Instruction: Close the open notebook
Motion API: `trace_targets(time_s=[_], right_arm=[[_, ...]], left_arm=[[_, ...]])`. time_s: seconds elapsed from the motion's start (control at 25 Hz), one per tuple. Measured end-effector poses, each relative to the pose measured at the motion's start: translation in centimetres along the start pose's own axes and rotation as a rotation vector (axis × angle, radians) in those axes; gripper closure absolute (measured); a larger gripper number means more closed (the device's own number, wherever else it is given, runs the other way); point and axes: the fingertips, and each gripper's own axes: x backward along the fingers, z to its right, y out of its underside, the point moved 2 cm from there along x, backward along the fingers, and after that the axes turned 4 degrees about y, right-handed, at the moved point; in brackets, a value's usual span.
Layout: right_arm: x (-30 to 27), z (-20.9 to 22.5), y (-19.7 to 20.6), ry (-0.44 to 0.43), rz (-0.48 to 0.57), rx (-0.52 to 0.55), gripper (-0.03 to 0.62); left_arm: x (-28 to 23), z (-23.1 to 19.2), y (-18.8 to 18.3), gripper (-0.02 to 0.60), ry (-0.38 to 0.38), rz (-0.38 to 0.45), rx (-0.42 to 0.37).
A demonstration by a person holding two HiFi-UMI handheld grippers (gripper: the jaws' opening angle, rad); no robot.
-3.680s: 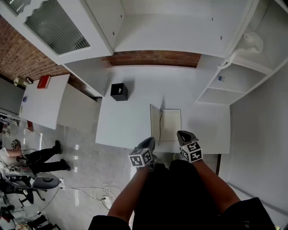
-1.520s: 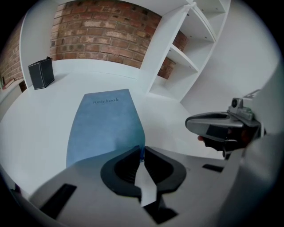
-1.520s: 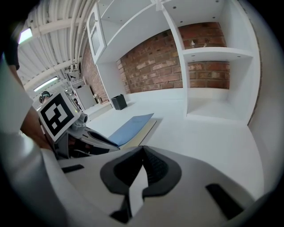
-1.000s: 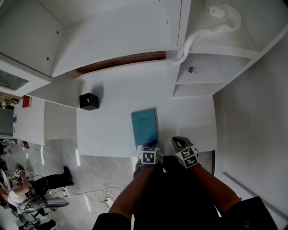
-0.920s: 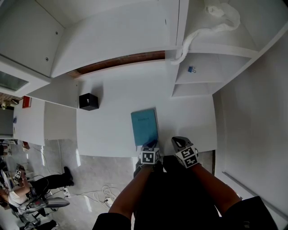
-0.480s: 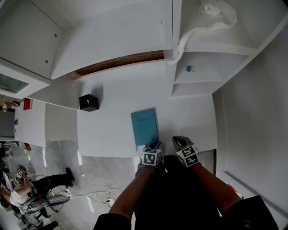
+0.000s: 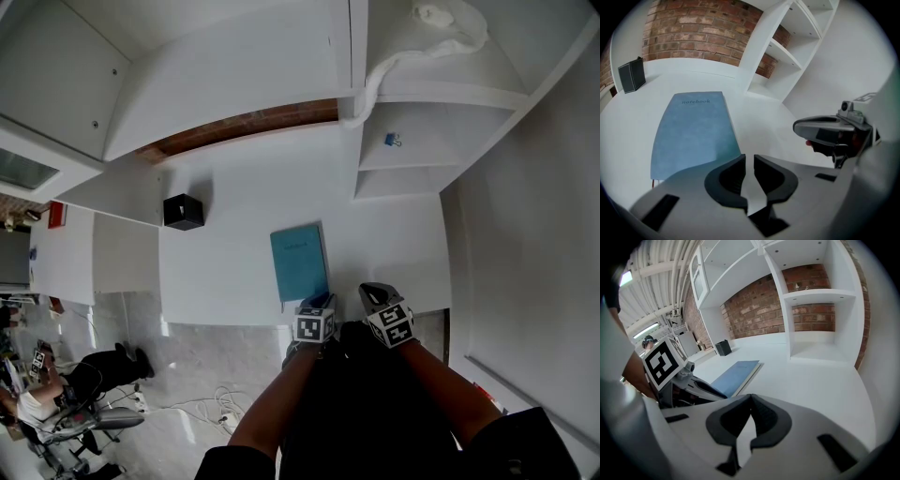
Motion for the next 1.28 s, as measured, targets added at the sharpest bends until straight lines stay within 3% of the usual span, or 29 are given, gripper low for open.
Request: trace_targets(time_s=[0.16, 0.48, 0.72, 0.92, 1.12, 1.28], right_arm=[[0.4, -0.1, 0.6, -0.001, -0.009, -0.006, 0.595], [1.4, 0.8, 0.8, 0.013, -0.011, -0.021, 0.595], [3.5, 0.8, -2.4, 0.002, 0.064, -0.079, 0.594], [5.5, -0.3, -6.0, -0.019, 0.115, -0.065, 0.595], [7.3, -2.4, -12.8, -0.05, 0.239, -0.024, 0.595], [9.4, -4.8, -17.9, -0.089, 0.34, -0.007, 0.595]], left_arm=[[-0.8, 0.9, 1.1, 0.531, 0.018, -0.042, -0.012], [0.2, 2.0, 0.6, 0.531, 0.041, 0.011, 0.005], [4.0, 4.2, -2.4, 0.534, 0.13, 0.17, 0.033], [9.4, 5.3, -5.4, 0.54, 0.146, 0.322, 0.037], [16.1, 3.3, -9.0, 0.557, 0.091, 0.54, 0.078], [22.0, 1.7, -10.7, 0.563, 0.017, 0.67, 0.022]])
